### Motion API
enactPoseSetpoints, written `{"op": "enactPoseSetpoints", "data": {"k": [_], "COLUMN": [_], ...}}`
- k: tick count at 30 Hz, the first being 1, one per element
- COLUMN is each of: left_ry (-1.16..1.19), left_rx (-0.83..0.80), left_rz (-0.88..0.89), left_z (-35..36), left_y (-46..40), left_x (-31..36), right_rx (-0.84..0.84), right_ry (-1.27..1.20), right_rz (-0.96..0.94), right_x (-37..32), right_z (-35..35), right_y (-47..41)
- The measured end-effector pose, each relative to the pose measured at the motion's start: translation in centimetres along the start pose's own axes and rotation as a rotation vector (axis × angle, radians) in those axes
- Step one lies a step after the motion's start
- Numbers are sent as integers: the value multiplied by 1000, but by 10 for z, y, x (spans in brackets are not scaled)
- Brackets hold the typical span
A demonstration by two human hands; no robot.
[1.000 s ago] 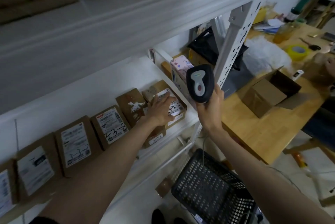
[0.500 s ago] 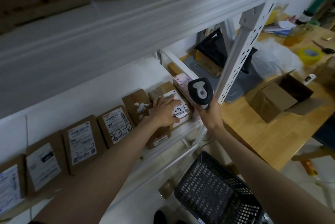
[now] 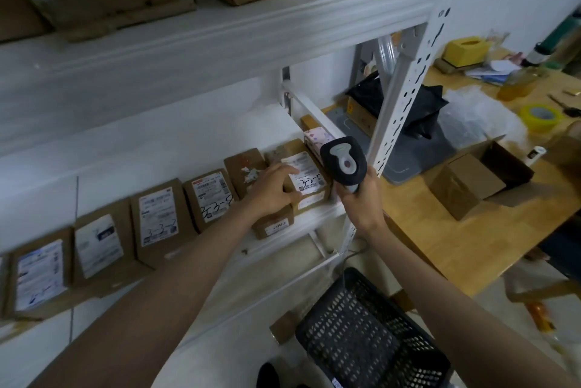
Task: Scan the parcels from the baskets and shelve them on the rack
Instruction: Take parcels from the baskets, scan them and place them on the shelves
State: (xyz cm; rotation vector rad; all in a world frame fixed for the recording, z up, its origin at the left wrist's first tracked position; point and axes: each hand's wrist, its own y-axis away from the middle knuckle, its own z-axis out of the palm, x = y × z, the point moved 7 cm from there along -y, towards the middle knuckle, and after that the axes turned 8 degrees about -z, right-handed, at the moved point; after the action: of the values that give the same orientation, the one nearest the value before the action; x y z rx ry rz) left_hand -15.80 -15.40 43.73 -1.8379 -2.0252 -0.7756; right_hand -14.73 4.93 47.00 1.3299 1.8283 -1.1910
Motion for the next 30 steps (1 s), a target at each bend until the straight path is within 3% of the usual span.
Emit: {"op": "enactPoseSetpoints", "data": {"k": [5,17,30], "left_ry": [34,61,105], "left_rx": [49,112,-30], "left_rz": [35,-80,-68], "left_z": [3,15,116], "left_y": [46,181,389], "left_x": [-4,-22,-19], "right_rx": [-124,-381,-254], "right_ry": [-9,-275,-563], "right_rz": [83,269,506], "right_x": [-8,-25,-44], "right_z": [10,39,-38], "right_y": [45,161,387]}}
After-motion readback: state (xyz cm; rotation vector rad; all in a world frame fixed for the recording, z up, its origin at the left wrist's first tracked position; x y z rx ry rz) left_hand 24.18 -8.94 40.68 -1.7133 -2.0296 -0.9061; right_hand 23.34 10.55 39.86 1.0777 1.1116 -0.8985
